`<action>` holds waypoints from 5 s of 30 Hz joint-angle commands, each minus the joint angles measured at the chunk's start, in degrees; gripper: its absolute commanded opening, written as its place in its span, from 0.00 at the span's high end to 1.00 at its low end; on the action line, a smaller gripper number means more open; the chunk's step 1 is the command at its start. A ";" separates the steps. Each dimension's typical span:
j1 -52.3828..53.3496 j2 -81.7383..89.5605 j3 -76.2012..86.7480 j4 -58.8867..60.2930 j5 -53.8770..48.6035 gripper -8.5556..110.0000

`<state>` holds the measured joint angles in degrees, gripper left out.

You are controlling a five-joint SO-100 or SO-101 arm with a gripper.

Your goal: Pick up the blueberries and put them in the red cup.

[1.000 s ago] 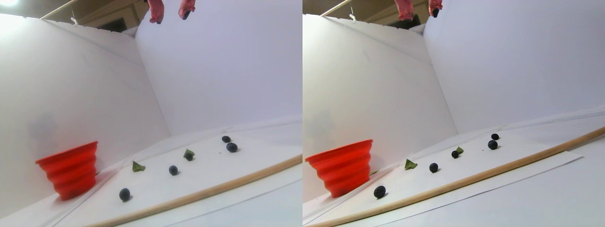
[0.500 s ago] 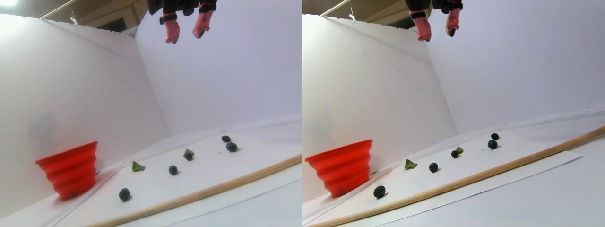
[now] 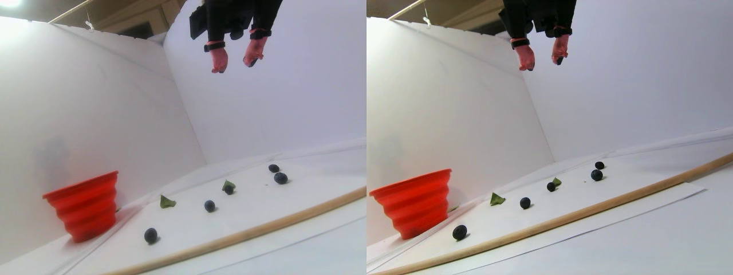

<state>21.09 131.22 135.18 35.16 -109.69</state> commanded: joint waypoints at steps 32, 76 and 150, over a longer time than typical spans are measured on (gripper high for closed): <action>3.96 -16.61 -2.81 -18.46 -6.33 0.77; 6.86 -38.41 -8.00 -39.99 -13.62 0.76; 7.56 -66.36 -18.37 -60.21 -18.46 0.76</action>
<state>28.56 63.72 119.79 -23.73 -127.71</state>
